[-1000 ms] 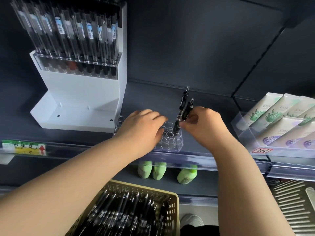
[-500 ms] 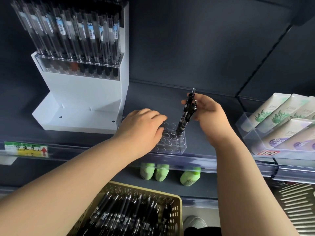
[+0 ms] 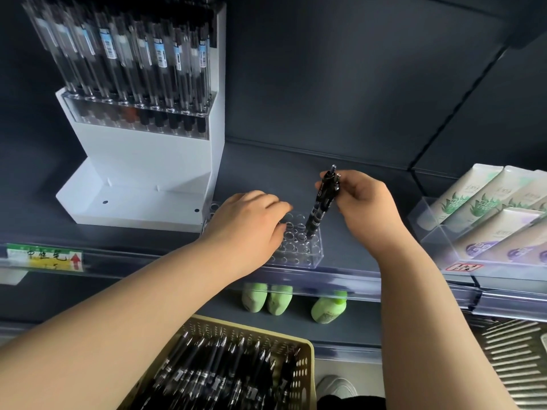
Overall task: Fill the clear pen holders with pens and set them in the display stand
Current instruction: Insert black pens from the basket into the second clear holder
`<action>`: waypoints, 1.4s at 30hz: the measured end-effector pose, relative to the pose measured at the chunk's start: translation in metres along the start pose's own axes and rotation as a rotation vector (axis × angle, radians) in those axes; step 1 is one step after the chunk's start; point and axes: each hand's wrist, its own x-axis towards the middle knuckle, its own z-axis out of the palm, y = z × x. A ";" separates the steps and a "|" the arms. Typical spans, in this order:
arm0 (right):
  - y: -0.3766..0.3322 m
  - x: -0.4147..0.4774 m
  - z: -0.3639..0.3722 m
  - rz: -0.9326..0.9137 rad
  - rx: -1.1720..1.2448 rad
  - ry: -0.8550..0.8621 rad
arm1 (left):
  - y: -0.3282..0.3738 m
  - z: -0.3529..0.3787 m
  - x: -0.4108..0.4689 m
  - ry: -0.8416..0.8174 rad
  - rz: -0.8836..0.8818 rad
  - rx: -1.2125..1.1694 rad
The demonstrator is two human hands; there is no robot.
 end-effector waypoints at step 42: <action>-0.005 -0.046 0.021 0.042 -0.286 0.257 | -0.018 -0.018 -0.076 -0.046 -0.030 0.021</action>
